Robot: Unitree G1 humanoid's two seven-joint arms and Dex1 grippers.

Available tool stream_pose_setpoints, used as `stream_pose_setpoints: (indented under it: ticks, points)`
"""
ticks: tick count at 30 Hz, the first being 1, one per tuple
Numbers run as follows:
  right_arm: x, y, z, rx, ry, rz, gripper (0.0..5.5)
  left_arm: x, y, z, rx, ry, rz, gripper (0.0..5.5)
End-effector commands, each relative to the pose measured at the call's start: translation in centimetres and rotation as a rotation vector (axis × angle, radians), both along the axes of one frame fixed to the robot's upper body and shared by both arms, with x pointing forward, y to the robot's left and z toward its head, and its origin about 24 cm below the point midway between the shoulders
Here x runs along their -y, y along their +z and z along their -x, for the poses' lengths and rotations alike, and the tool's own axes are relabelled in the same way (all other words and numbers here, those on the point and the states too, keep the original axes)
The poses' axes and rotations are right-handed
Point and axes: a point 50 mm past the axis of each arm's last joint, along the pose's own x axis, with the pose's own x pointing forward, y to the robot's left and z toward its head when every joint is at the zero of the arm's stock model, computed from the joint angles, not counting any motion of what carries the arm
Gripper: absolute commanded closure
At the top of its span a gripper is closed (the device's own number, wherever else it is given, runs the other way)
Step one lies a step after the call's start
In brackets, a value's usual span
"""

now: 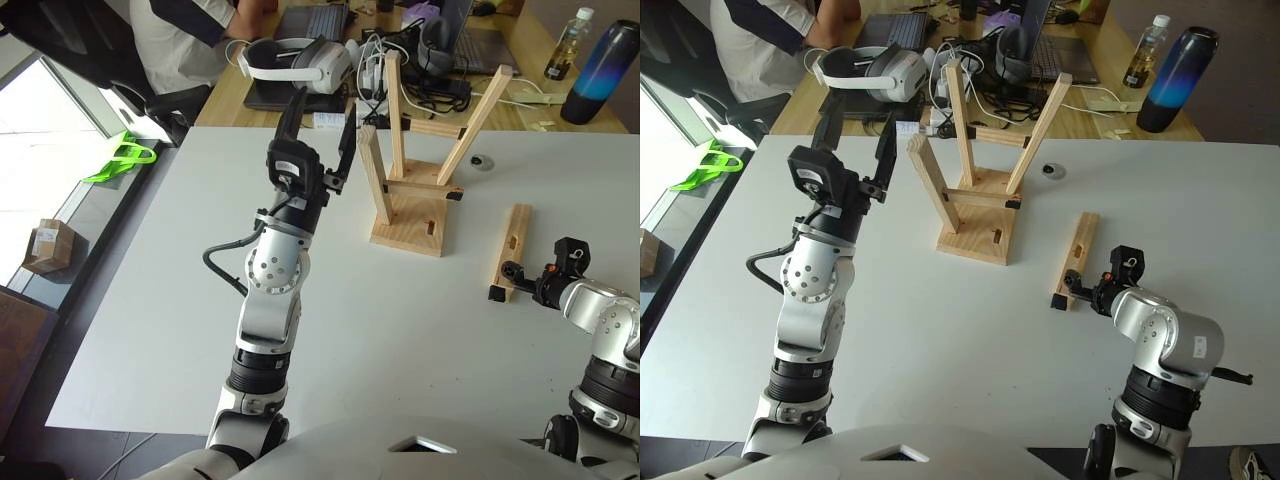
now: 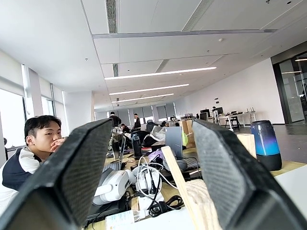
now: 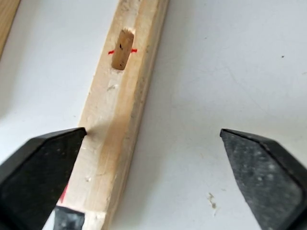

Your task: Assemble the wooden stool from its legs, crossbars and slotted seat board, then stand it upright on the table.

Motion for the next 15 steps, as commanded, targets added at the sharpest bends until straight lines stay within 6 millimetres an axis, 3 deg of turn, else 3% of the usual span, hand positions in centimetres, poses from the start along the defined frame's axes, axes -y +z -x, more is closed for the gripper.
stream_pose_setpoints:
  ticks: [1, 9, 12, 15]
  points:
    - [1.1, -2.5, 2.2, -0.201, -0.083, 0.041, 0.94, 0.0, 0.1, -0.2, -0.001, -0.007, 0.010, 2.42]
    - [2.6, -3.7, 3.6, -0.263, -0.158, 0.008, 2.02, -0.1, -0.1, -0.4, -0.009, 0.001, 0.013, 2.42]
    - [2.3, -3.3, 3.1, -0.220, -0.178, -0.023, 2.49, -0.2, -0.2, -0.5, -0.018, 0.002, 0.012, 2.42]
    - [1.9, -1.8, 1.6, -0.071, -0.184, -0.005, 2.93, -0.4, -0.5, -0.6, -0.033, 0.006, 0.017, 2.42]
